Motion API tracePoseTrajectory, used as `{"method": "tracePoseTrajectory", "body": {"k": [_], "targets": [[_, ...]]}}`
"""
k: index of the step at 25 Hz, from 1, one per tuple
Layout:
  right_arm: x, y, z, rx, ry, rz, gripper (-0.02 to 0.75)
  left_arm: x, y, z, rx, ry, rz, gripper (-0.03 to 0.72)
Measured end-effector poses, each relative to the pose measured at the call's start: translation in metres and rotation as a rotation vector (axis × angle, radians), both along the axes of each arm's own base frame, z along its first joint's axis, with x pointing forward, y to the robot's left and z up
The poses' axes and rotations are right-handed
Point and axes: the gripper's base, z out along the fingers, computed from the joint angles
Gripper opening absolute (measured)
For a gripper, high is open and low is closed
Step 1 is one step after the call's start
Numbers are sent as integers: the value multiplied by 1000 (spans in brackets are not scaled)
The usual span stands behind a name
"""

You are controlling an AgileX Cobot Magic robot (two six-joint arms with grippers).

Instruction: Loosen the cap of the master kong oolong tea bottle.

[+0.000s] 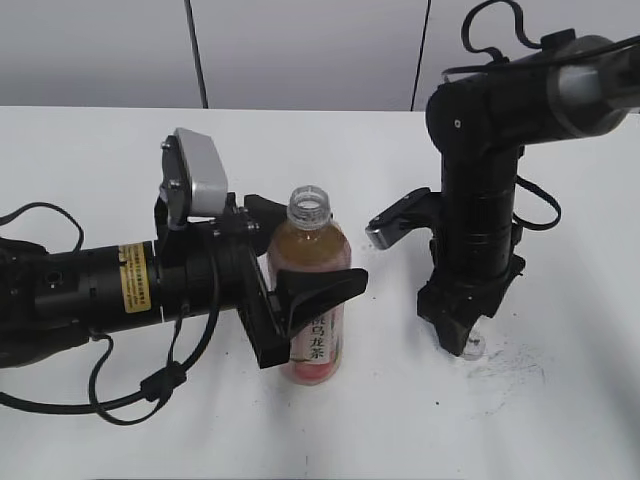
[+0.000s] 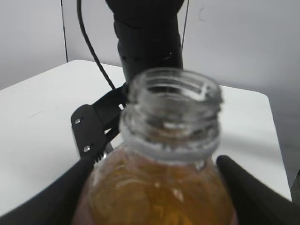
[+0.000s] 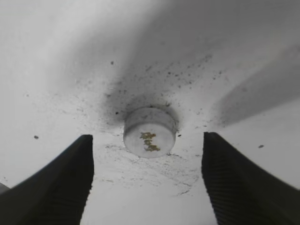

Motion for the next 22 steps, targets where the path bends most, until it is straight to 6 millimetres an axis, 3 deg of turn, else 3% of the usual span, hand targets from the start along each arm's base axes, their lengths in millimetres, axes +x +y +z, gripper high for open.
{"method": "tracePoseTrajectory", "body": {"k": [5, 14, 22], "targets": [[7, 4, 8, 9, -27, -25, 523, 0, 0, 1, 1, -21, -4, 578], [7, 3, 19, 14, -42, -28, 522, 3, 1, 9, -49, -39, 39, 595], [5, 4, 43, 49, -94, -56, 522, 1, 7, 57, -150, -161, 93, 591]]}}
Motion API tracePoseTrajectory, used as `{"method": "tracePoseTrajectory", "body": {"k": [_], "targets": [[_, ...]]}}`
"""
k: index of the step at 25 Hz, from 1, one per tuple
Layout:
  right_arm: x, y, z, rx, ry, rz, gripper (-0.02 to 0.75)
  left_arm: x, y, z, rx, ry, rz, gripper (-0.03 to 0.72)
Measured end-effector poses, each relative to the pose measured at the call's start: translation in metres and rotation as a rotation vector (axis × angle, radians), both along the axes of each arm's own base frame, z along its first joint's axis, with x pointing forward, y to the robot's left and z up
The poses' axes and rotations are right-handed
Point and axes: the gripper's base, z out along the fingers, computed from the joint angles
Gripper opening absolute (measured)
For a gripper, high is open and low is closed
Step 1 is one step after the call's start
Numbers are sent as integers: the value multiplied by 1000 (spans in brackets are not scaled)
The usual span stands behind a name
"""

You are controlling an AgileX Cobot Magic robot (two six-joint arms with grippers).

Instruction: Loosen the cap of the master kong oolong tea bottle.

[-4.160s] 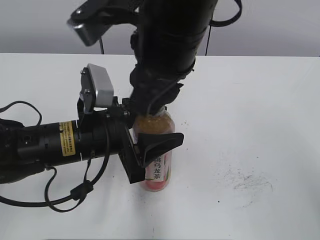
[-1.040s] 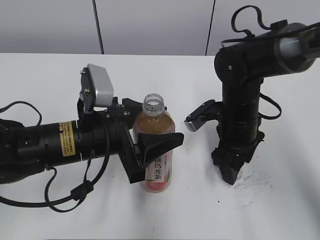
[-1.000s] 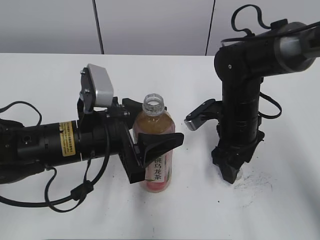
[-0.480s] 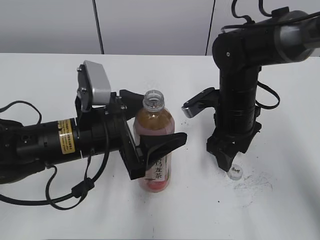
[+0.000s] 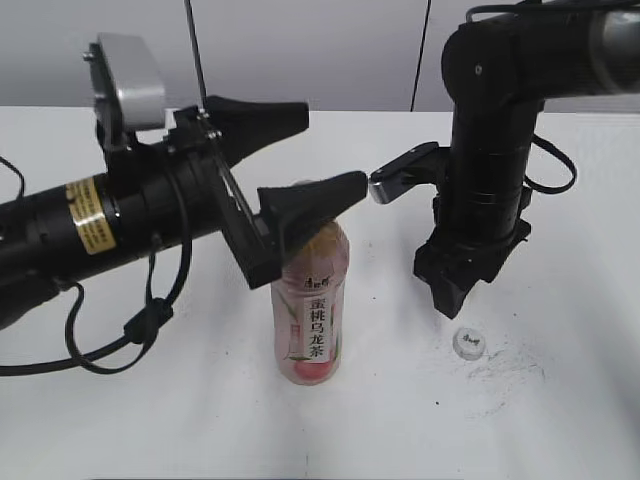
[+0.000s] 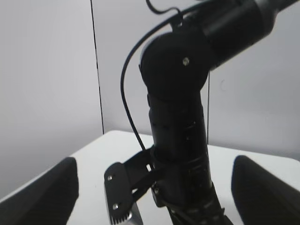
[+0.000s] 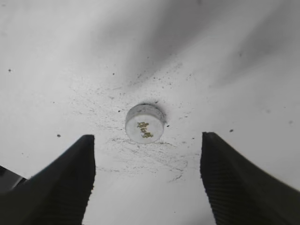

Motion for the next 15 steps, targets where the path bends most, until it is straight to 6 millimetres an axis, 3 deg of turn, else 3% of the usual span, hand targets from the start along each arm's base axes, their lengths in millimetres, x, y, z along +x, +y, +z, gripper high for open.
{"method": "tracePoseTrajectory", "body": {"k": [3, 8, 15], "targets": [[-3, -2, 11, 0, 2, -15, 522, -5, 4, 22, -16, -57, 13, 590], [-17, 1, 42, 89, 32, -72, 522, -14, 19, 52, 98, -36, 130, 589], [-32, -1, 88, 188, -36, -118, 522, -43, 60, 104, 137, 71, 383, 587]]}}
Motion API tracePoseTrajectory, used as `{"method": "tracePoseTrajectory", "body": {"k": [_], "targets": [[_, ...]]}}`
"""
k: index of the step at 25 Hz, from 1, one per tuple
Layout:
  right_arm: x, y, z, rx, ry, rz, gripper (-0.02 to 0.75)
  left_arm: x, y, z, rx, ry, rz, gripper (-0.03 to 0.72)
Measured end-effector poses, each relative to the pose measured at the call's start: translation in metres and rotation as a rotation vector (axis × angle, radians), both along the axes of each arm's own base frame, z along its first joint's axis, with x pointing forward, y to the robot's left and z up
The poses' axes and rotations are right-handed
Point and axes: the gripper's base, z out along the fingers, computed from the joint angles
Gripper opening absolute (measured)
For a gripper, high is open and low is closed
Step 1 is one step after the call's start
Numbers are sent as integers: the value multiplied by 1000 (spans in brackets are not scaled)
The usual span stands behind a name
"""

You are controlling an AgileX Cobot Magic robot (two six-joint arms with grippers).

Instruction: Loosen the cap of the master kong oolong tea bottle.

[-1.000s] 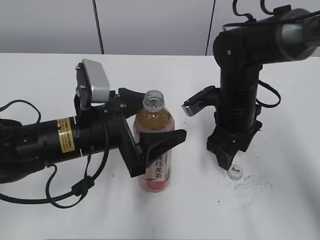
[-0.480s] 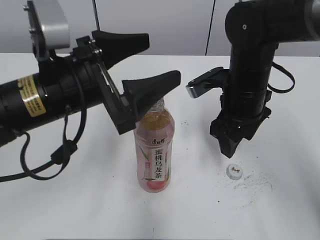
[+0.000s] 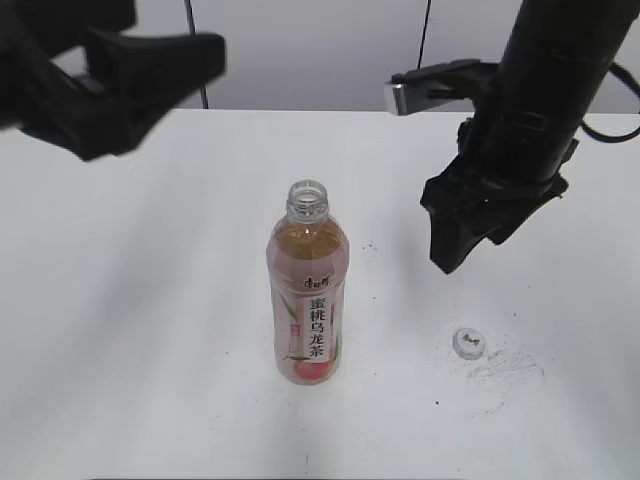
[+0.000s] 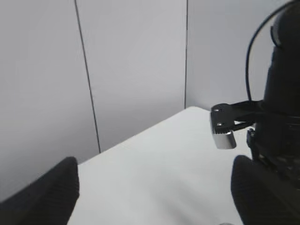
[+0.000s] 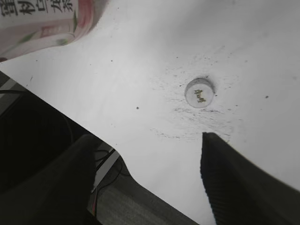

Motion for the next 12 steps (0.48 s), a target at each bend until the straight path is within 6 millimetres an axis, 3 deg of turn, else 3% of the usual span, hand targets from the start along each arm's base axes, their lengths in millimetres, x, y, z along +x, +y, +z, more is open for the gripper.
{"method": "tracePoseTrajectory", "body": {"k": [3, 7, 12], "targets": [[-5, -8, 21, -19, -73, -31, 522, -24, 22, 27, -40, -48, 84, 587], [-21, -20, 50, -11, -162, -84, 522, -55, 57, 47, -93, -26, 252, 585], [-60, -41, 71, 19, -214, -111, 522, -85, 95, 35, -47, 206, 483, 585]]}}
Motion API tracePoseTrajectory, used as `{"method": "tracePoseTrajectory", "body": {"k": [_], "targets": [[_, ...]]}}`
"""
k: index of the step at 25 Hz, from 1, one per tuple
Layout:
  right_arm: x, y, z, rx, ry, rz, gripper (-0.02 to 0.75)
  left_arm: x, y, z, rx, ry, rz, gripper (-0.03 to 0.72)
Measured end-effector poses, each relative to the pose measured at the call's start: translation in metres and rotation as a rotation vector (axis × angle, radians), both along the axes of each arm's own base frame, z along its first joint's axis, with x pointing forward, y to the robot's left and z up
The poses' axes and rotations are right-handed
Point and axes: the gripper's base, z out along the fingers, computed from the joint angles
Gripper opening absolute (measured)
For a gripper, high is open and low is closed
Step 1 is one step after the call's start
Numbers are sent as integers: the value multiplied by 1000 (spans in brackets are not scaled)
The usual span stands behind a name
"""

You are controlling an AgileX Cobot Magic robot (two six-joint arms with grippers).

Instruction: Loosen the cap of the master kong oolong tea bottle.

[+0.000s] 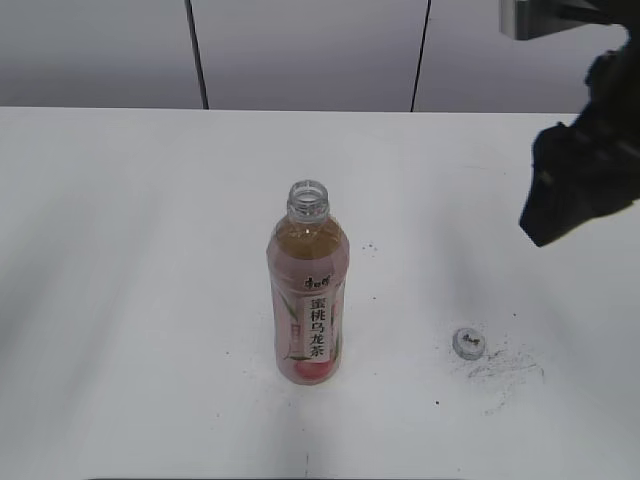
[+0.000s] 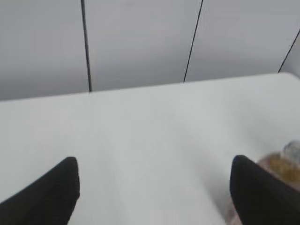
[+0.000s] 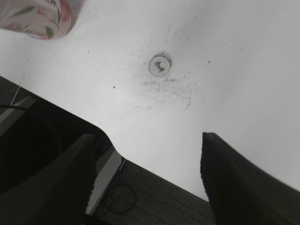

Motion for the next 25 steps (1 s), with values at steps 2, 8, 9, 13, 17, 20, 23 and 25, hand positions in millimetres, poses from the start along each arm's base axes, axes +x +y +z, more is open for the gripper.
{"method": "tracePoseTrajectory", "body": {"k": [2, 8, 9, 13, 17, 20, 23, 25], "targets": [[-18, -10, 2, 4, -10, -5, 522, -16, 9, -7, 64, 74, -1, 581], [-76, -39, 1, 33, -47, -38, 522, -54, 24, -35, 277, 365, -105, 559], [-85, -44, -2, 35, -48, -42, 522, -59, 26, -39, 294, 412, -109, 556], [-122, -63, -11, 60, -92, -48, 522, -68, 28, -45, 317, 496, -141, 533], [-161, -84, -21, 103, -180, -49, 522, -67, 24, -43, 308, 462, -178, 501], [-180, -94, -30, 134, -241, -50, 522, -62, 21, -43, 282, 398, -185, 484], [-193, -102, -39, 165, -319, -53, 522, -61, 20, -44, 279, 387, -186, 479], [-197, -104, -43, 195, -383, -56, 522, -61, 20, -44, 279, 384, -187, 479]]}}
